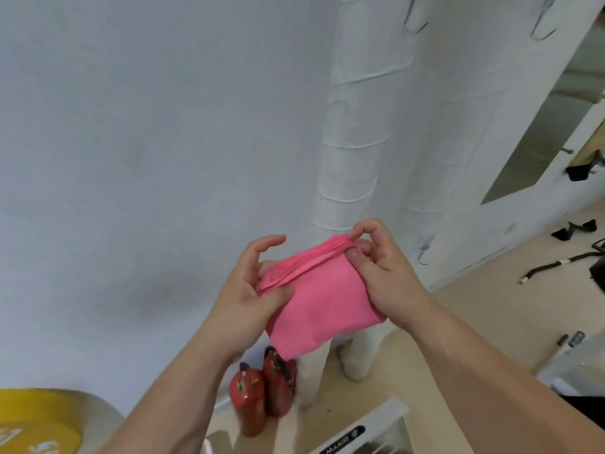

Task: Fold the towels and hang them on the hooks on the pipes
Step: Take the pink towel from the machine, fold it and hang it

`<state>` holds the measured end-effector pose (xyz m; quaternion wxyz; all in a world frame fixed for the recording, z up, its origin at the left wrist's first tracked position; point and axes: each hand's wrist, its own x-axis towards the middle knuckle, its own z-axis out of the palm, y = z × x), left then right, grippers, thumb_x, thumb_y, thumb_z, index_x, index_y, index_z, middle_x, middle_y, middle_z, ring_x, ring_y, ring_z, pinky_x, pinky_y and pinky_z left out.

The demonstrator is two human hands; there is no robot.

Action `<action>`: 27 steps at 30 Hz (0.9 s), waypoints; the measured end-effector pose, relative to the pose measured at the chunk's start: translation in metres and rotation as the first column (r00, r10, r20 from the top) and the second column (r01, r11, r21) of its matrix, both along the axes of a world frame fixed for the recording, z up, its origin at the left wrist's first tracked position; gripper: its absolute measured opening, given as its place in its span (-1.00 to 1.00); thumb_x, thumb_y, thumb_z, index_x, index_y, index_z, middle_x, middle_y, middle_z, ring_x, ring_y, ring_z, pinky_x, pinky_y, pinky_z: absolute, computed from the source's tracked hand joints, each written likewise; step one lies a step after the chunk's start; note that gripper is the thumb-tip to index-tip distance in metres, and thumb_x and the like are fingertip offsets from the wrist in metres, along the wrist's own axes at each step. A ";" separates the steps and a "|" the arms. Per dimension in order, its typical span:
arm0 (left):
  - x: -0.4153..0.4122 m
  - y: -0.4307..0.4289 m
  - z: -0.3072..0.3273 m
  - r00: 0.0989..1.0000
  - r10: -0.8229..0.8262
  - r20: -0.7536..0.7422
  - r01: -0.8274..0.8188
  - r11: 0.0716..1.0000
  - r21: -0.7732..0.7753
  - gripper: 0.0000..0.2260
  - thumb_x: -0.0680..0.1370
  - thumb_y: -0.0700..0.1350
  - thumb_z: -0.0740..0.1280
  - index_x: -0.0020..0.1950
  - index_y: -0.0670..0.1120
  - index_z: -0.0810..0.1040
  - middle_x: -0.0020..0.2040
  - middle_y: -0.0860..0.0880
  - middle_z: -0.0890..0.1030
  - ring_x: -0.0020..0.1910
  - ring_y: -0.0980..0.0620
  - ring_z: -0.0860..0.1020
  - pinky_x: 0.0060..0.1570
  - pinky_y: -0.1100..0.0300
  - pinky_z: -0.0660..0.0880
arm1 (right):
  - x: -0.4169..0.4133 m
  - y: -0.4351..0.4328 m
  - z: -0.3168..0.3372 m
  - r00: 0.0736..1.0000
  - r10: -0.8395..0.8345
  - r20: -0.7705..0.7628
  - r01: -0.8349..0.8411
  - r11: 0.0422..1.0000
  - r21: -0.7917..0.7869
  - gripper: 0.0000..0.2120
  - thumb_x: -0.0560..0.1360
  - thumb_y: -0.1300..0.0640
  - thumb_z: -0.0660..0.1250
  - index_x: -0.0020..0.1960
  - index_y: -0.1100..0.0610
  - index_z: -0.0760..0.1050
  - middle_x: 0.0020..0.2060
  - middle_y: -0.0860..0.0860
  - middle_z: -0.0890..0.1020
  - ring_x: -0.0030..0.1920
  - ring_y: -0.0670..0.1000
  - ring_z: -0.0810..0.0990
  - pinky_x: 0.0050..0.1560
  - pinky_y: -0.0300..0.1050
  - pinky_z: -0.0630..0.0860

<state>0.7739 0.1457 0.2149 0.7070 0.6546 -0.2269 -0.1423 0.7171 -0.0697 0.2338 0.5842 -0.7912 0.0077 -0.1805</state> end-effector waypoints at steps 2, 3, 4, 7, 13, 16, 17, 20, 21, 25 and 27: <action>0.000 -0.033 0.007 0.994 0.110 -0.012 -0.111 0.992 -0.061 -0.59 0.53 -0.34 0.41 0.19 0.14 0.51 -0.09 -0.13 0.71 -0.19 -0.06 0.60 -0.20 0.03 0.51 | 0.003 -0.033 0.004 0.996 -0.007 0.088 0.011 0.999 -0.043 -0.61 0.56 0.43 0.18 -0.17 -0.06 0.46 -0.30 -0.19 0.51 -0.24 -0.15 0.43 -0.14 -0.22 0.34; 0.001 -0.052 0.009 0.986 0.164 -0.019 -0.165 0.983 -0.081 -0.67 0.58 -0.34 0.37 0.13 0.10 0.50 -0.15 -0.10 0.71 -0.26 -0.09 0.55 -0.29 0.07 0.46 | 0.003 -0.053 0.007 0.993 -0.004 0.114 0.011 0.998 -0.061 -0.61 0.50 0.43 0.16 -0.24 -0.04 0.47 -0.30 -0.18 0.52 -0.23 -0.14 0.44 -0.13 -0.23 0.34; 0.002 -0.074 0.013 0.977 0.214 -0.021 -0.215 0.972 -0.097 -0.72 0.61 -0.33 0.33 0.08 0.08 0.50 -0.22 -0.08 0.68 -0.32 -0.08 0.48 -0.37 0.12 0.38 | 0.004 -0.075 0.010 0.992 0.008 0.129 0.001 0.998 -0.066 -0.63 0.44 0.41 0.15 -0.28 -0.01 0.50 -0.29 -0.15 0.55 -0.21 -0.12 0.48 -0.12 -0.23 0.36; -0.002 -0.149 0.024 0.944 0.329 -0.003 -0.327 0.937 -0.125 -0.79 0.64 -0.26 0.31 -0.02 0.07 0.51 -0.37 -0.06 0.55 -0.41 -0.01 0.36 -0.47 0.21 0.27 | 0.006 -0.149 0.022 0.984 0.069 0.167 -0.061 0.997 -0.051 -0.62 0.47 0.44 0.15 -0.22 0.11 0.65 -0.14 -0.03 0.67 -0.03 -0.02 0.62 0.05 -0.26 0.46; -0.023 -0.315 0.061 0.858 0.513 0.038 -0.504 0.854 -0.130 -0.88 0.66 -0.19 0.29 0.06 0.05 0.51 -0.41 0.01 0.52 -0.46 0.15 0.37 -0.48 0.35 0.32 | 0.003 -0.310 0.056 0.989 0.124 0.084 -0.123 0.992 -0.011 -0.66 0.60 0.32 0.27 0.12 -0.08 0.66 0.06 -0.30 0.66 0.10 -0.25 0.60 0.10 -0.35 0.47; -0.039 -0.383 0.085 0.836 0.544 0.068 -0.532 0.834 -0.145 -0.87 0.65 -0.22 0.29 0.10 0.01 0.48 -0.39 0.04 0.56 -0.46 0.20 0.41 -0.46 0.38 0.36 | 0.002 -0.376 0.076 0.980 0.157 0.120 -0.154 0.987 -0.035 -0.72 0.54 0.23 0.41 0.17 -0.08 0.64 0.11 -0.29 0.65 0.15 -0.23 0.60 0.19 -0.25 0.51; -0.044 -0.402 0.093 0.840 0.536 0.082 -0.521 0.840 -0.154 -0.83 0.64 -0.24 0.29 0.12 0.02 0.46 -0.36 0.06 0.60 -0.43 0.20 0.45 -0.41 0.38 0.40 | 0.002 -0.394 0.084 0.976 0.165 0.145 -0.161 0.986 -0.035 -0.71 0.52 0.22 0.45 0.17 -0.08 0.64 0.11 -0.28 0.66 0.16 -0.22 0.60 0.19 -0.23 0.52; -0.052 -0.440 0.114 0.865 0.482 0.141 -0.463 0.874 -0.147 -0.54 0.57 -0.34 0.38 0.28 0.14 0.42 -0.09 -0.03 0.67 -0.19 0.12 0.64 -0.20 0.28 0.57 | 0.007 -0.432 0.110 0.953 0.193 0.232 -0.195 0.981 -0.016 -0.69 0.48 0.22 0.49 0.14 -0.10 0.63 0.09 -0.26 0.66 0.13 -0.21 0.61 0.14 -0.27 0.55; -0.054 -0.448 0.119 0.870 0.463 0.167 -0.443 0.885 -0.143 -0.43 0.54 -0.37 0.42 0.33 0.21 0.40 -0.02 -0.06 0.65 -0.12 0.09 0.66 -0.13 0.22 0.60 | 0.010 -0.441 0.119 0.944 0.203 0.260 -0.209 0.978 -0.003 -0.71 0.49 0.23 0.48 0.11 -0.09 0.63 0.07 -0.27 0.66 0.10 -0.21 0.62 0.11 -0.29 0.55; -0.060 -0.470 0.141 0.847 0.433 0.310 -0.429 0.899 -0.083 -0.30 0.46 -0.26 0.46 0.39 0.37 0.34 0.16 -0.09 0.60 0.03 -0.10 0.68 0.00 -0.04 0.66 | 0.024 -0.466 0.147 0.917 0.191 0.350 -0.206 0.978 0.006 -0.75 0.49 0.42 0.33 -0.13 0.07 0.58 -0.23 -0.25 0.61 -0.16 -0.23 0.56 -0.05 -0.38 0.46; -0.061 -0.481 0.150 0.803 0.479 0.355 -0.476 0.873 -0.102 -0.41 0.51 -0.32 0.41 0.32 0.31 0.42 0.20 -0.11 0.60 0.02 -0.12 0.65 0.00 -0.06 0.64 | 0.028 -0.472 0.155 0.927 0.184 0.326 -0.200 0.980 0.013 -0.71 0.48 0.45 0.25 -0.20 0.12 0.61 -0.29 -0.23 0.62 -0.20 -0.24 0.55 -0.06 -0.36 0.42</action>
